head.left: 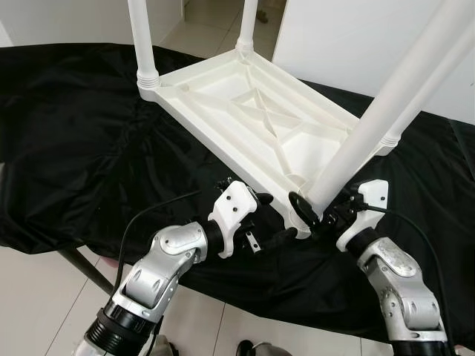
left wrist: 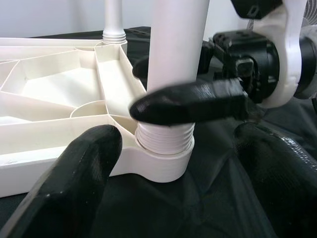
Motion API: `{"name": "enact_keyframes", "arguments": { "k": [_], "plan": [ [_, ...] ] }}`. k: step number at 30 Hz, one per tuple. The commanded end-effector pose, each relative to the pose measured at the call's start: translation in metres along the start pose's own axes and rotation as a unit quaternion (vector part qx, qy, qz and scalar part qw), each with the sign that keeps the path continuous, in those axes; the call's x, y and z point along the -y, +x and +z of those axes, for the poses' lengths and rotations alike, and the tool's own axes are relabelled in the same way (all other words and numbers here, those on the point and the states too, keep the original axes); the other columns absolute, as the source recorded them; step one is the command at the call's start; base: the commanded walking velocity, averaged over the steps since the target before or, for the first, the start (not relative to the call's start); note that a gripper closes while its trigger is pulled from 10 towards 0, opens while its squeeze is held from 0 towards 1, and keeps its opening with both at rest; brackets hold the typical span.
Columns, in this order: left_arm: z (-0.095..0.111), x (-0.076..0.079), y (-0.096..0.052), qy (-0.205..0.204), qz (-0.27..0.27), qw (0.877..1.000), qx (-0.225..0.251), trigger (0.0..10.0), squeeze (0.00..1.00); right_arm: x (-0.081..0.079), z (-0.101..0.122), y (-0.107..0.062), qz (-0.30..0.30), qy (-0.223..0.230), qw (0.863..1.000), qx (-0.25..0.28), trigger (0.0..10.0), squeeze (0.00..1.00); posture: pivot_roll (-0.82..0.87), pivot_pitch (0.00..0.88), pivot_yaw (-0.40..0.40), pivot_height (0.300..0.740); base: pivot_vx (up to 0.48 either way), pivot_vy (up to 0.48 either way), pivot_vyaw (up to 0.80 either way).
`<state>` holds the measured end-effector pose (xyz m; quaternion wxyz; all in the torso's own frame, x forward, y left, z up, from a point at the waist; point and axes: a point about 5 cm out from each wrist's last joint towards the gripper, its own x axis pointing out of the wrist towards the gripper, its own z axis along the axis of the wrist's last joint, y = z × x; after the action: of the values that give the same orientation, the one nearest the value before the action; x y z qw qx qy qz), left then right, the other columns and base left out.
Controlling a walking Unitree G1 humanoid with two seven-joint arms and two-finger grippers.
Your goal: Building children table
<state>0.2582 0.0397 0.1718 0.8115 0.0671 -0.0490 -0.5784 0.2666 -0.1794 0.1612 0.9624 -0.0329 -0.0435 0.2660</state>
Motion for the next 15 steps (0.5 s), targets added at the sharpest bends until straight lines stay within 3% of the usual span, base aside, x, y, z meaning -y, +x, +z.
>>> {"name": "enact_keyframes", "arguments": {
  "k": [1, 7, 8, 10, 11, 15],
  "plan": [
    [0.003, 0.004, 0.002, 0.004, -0.01, 1.0, 0.002, 10.0, 0.0, 0.001, -0.001, 0.0, 0.022, 0.0, 1.0, 0.0, 10.0, 0.0, 0.06, 0.118, -0.083, 0.74, 0.0, 0.0, 0.0],
    [0.002, 0.005, 0.001, -0.007, -0.013, 1.0, -0.004, 10.0, 0.0, 0.006, -0.003, 0.012, 0.084, -0.019, 0.996, -0.002, 10.0, 0.0, 0.07, 0.121, -0.072, 0.74, 0.0, 0.0, 0.0],
    [0.001, 0.006, 0.0, -0.008, -0.013, 1.0, -0.004, 10.0, 0.0, 0.008, -0.004, 0.015, 0.088, -0.023, 0.996, 0.001, 3.1, 0.0, 0.08, 0.12, -0.073, 0.74, 0.0, 0.0, 0.0],
    [0.001, 0.007, 0.0, -0.009, -0.013, 1.0, -0.004, 10.0, 0.0, 0.01, -0.004, 0.016, 0.089, -0.024, 0.996, 0.003, 3.1, 0.0, 0.08, 0.12, -0.073, 0.74, 0.0, 0.0, 0.0],
    [0.001, 0.008, 0.0, -0.01, -0.013, 1.0, -0.004, 10.0, 0.0, 0.012, -0.005, 0.017, 0.091, -0.024, 0.996, -0.002, 0.0, 0.0, 0.08, 0.121, -0.072, 0.74, 0.0, 0.0, 0.0],
    [0.001, 0.01, 0.0, -0.013, -0.016, 1.0, -0.005, 10.0, 0.0, 0.016, -0.007, 0.015, 0.099, -0.022, 0.995, -0.015, 0.0, 0.0, 0.08, 0.124, -0.074, 0.74, 0.0, 0.0, 0.0]
  ]
}}
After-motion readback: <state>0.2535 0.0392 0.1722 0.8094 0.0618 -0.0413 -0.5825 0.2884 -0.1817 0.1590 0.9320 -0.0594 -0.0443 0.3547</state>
